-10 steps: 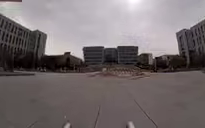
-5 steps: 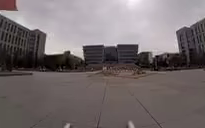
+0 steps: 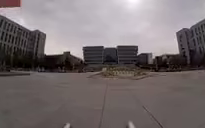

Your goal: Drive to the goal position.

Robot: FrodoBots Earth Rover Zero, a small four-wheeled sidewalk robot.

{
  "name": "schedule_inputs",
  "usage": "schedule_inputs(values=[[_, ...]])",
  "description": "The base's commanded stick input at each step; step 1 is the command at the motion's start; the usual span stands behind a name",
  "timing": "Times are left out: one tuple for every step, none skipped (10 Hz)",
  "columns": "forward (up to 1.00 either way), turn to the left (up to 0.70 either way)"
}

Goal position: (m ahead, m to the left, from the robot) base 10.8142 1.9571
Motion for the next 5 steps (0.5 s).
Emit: schedule_inputs(values=[[0.70,0.00],[0.70,0.00],[0.70,0.00],[0.70,0.00],[0.70,0.00]])
